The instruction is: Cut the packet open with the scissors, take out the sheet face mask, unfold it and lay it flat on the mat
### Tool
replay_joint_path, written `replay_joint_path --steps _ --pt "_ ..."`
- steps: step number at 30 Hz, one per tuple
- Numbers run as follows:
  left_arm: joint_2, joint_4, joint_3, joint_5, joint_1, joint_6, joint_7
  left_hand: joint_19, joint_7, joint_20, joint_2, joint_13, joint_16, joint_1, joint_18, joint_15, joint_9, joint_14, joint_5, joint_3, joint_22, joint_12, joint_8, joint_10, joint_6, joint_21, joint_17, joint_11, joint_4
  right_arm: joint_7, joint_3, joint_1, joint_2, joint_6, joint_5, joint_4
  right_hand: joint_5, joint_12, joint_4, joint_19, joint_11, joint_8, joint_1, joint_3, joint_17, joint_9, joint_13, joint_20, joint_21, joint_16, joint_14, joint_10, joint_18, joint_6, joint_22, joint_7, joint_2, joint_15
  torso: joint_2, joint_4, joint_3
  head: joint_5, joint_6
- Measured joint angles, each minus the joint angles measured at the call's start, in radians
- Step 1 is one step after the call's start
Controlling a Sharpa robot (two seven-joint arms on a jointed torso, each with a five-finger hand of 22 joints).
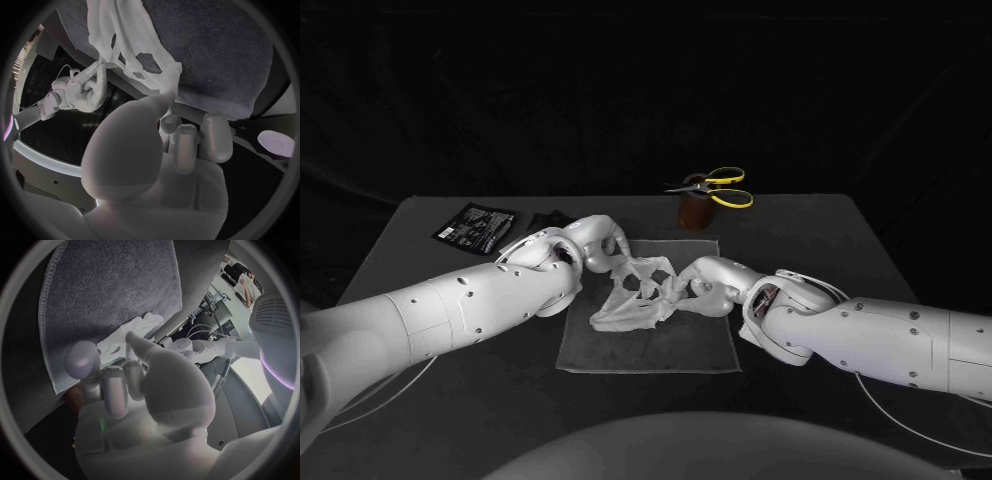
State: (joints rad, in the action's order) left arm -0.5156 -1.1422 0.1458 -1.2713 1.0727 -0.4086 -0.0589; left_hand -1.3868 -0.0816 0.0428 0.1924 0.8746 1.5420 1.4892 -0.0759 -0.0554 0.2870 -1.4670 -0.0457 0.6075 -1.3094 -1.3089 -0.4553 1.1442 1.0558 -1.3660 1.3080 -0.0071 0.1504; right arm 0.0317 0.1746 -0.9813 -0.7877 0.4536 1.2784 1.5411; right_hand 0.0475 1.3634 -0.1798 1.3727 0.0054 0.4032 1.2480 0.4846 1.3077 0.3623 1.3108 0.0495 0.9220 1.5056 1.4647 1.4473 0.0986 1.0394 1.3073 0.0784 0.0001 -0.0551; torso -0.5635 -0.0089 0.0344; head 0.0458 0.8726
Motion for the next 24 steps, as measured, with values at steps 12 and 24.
replay_joint_path --steps 12,24 --pt "-0.001 0.001 0.0 -0.001 0.0 0.01 0.007 0.0 0.002 0.0 0.007 0.002 0.0 -0.007 0.0 0.0 0.0 0.0 0.0 0.011 0.0 0.0 -0.004 0.0 -0.002 -0.004 0.0 0.0 -0.006 -0.033 0.0 0.0 -0.001 0.06 -0.018 -0.004 0.001 -0.084 -0.005 -0.022 0.052 -0.102 -0.036 -0.034 0.001 -0.048 -0.033 0.025 -0.053 -0.008 0.002 -0.07 -0.001 -0.139 0.0 0.068 -0.067 0.037 0.001 0.0003 -0.0005 0.001 0.0" --pt "0.002 0.005 0.0 -0.001 0.0 0.033 0.005 0.0 0.004 0.0 0.005 0.002 -0.001 -0.016 0.0 0.0 0.001 0.0 0.0 0.015 0.002 0.0 -0.008 0.0 -0.004 -0.004 0.0 0.0 -0.01 -0.03 0.0 0.001 0.019 0.023 0.015 -0.023 0.001 -0.094 -0.019 -0.03 0.062 -0.135 -0.033 -0.048 0.0 -0.062 -0.043 0.035 -0.072 -0.012 0.002 -0.081 0.01 -0.163 0.001 0.081 -0.089 0.044 0.0 0.0006 0.0002 0.001 0.0"
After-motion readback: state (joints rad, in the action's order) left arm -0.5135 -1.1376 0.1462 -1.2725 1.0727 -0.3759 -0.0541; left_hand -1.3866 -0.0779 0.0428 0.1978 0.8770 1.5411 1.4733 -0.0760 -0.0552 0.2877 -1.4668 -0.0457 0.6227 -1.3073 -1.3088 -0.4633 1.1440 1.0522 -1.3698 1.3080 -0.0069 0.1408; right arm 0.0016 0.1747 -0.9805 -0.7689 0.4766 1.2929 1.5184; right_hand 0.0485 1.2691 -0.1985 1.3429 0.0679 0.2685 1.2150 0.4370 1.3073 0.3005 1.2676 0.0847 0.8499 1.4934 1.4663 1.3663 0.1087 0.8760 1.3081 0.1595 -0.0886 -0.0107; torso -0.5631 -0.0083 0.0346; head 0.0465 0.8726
